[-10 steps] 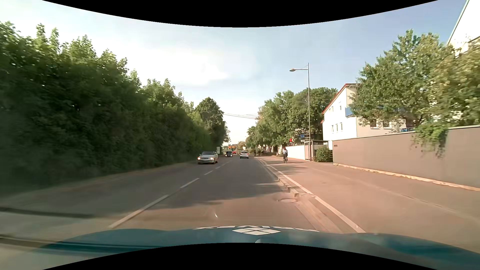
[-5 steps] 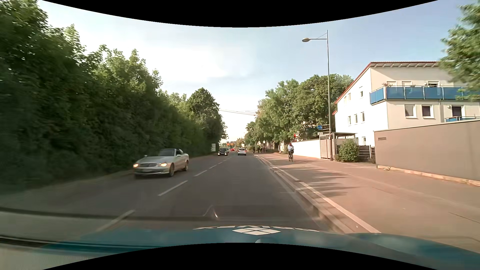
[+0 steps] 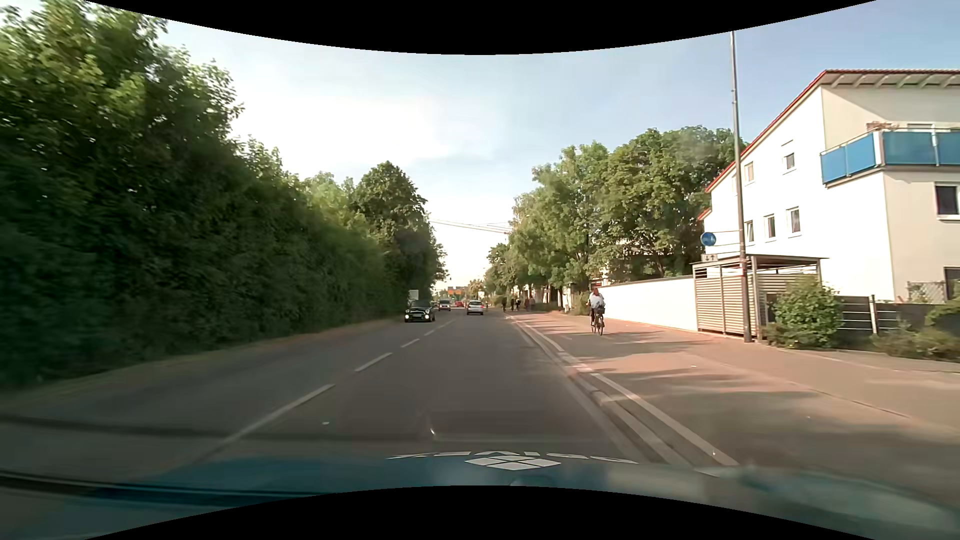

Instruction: Follow the waypoints while adhering to traffic rules and regulations

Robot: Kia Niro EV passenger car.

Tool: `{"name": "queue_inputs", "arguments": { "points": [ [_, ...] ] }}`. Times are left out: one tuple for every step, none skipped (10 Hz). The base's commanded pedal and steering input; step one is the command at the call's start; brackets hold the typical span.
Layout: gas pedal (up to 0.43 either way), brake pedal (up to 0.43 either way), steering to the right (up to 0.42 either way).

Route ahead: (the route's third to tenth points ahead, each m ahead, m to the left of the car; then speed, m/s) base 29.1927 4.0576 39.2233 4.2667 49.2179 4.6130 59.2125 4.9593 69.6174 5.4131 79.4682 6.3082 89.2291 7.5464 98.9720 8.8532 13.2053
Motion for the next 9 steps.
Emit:
{"name": "queue_inputs", "arguments": {
  "points": [
    [0.169,0.0,-0.001],
    [0.169,0.0,-0.002],
    [0.169,0.0,-0.002],
    [0.169,0.0,-0.003],
    [0.169,0.0,-0.005],
    [0.169,0.0,-0.007],
    [0.169,0.0,-0.007],
    [0.169,0.0,-0.006],
    [0.169,0.0,-0.006]
  ]
}}
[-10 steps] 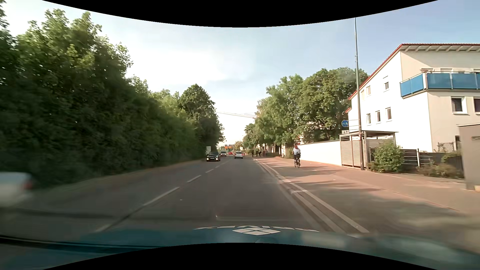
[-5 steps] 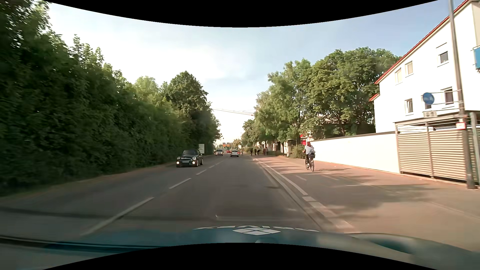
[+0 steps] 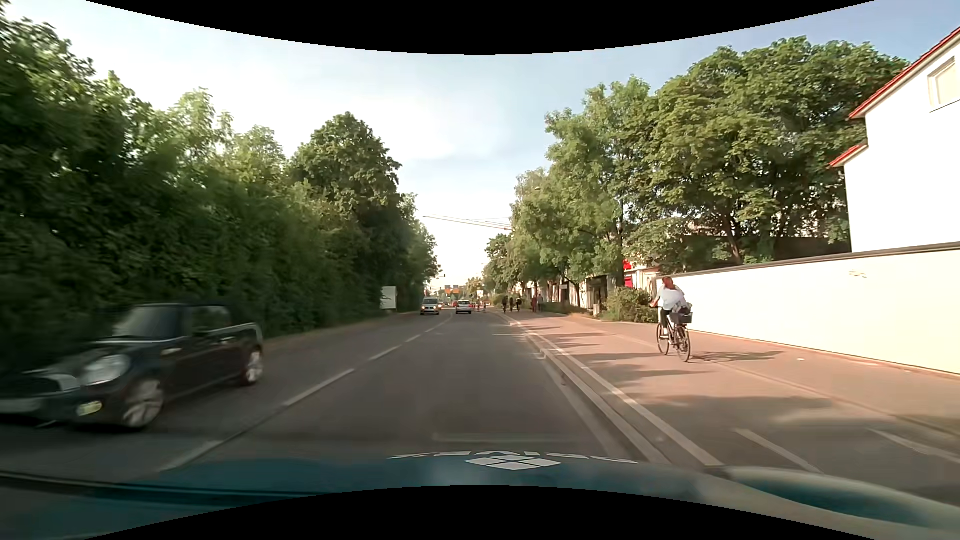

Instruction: Follow the waypoints while adhering to traffic rules and regulations

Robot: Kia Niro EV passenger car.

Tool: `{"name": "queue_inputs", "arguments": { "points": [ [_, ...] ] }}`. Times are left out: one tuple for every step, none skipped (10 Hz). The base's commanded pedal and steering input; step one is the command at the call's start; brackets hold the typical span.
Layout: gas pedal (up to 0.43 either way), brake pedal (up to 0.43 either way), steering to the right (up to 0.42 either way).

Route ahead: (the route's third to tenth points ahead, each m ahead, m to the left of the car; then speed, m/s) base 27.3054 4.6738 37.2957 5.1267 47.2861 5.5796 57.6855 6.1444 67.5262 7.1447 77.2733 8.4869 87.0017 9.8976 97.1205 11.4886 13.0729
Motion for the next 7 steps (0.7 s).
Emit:
{"name": "queue_inputs", "arguments": {
  "points": [
    [0.169,0.0,-0.007],
    [0.169,0.0,-0.006],
    [0.169,0.0,-0.005],
    [0.169,0.0,-0.006],
    [0.169,0.0,-0.006],
    [0.169,0.0,-0.006],
    [0.157,0.0,-0.008]
  ]
}}
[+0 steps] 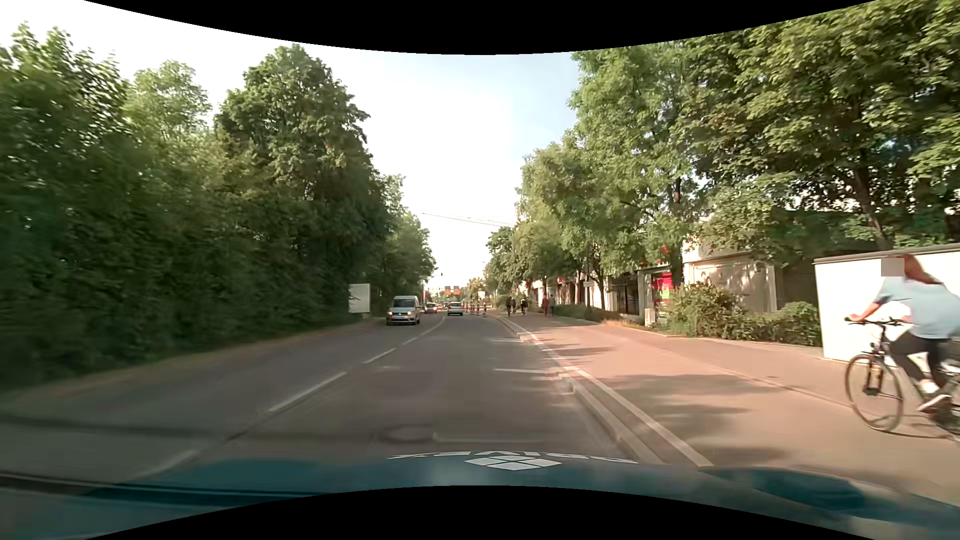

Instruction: Follow the waypoints while adhering to traffic rules and regulations

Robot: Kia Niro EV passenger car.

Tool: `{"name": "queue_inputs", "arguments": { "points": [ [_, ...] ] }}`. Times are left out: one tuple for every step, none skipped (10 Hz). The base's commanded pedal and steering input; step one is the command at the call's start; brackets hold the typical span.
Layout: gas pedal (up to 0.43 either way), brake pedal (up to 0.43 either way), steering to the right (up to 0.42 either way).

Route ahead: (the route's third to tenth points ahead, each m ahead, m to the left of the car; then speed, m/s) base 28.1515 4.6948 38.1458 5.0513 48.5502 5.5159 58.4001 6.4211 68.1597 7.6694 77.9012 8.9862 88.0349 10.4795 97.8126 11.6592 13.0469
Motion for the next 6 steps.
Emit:
{"name": "queue_inputs", "arguments": {
  "points": [
    [0.157,0.0,-0.01],
    [0.15,0.0,-0.009],
    [0.15,0.0,-0.009],
    [0.15,0.0,-0.01],
    [0.15,0.0,-0.01],
    [0.15,0.0,-0.01]
  ]
}}
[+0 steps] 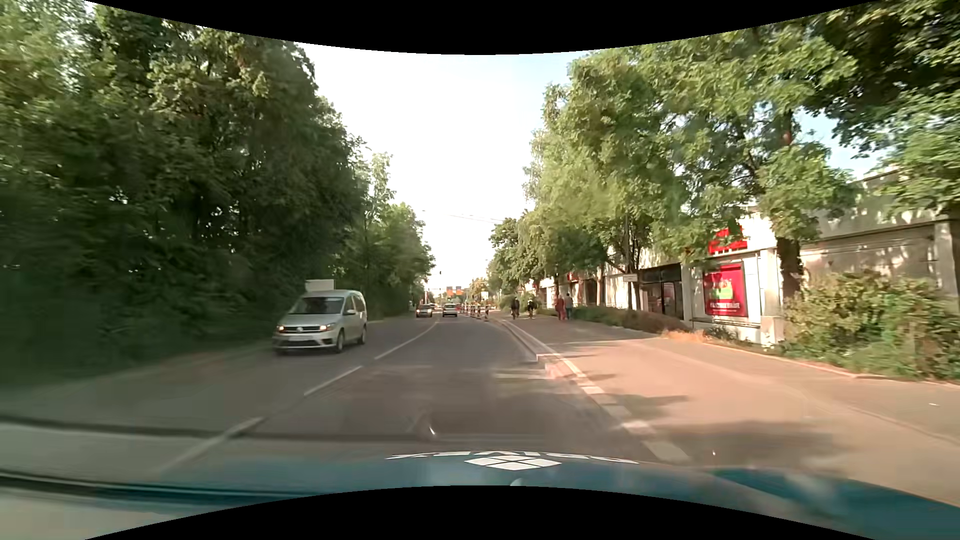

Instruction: Follow the waypoints while adhering to traffic rules and regulations

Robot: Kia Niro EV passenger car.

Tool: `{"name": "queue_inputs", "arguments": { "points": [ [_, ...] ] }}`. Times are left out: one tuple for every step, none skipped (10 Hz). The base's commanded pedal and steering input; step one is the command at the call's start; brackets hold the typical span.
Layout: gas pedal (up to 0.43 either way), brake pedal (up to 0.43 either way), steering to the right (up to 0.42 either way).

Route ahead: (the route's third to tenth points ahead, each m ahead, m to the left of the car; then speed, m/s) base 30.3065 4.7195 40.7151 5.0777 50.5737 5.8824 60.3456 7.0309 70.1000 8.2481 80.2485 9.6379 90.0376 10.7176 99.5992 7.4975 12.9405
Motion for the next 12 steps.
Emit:
{"name": "queue_inputs", "arguments": {
  "points": [
    [0.15,0.0,-0.009],
    [0.15,0.0,-0.014],
    [0.15,0.0,-0.018],
    [0.15,0.0,-0.019],
    [0.15,0.0,-0.02],
    [0.15,0.0,-0.021],
    [0.15,0.0,-0.022],
    [0.15,0.0,-0.026],
    [0.15,0.0,-0.028],
    [0.15,0.0,-0.029],
    [0.15,0.0,-0.03],
    [0.15,0.0,-0.029]
  ]
}}
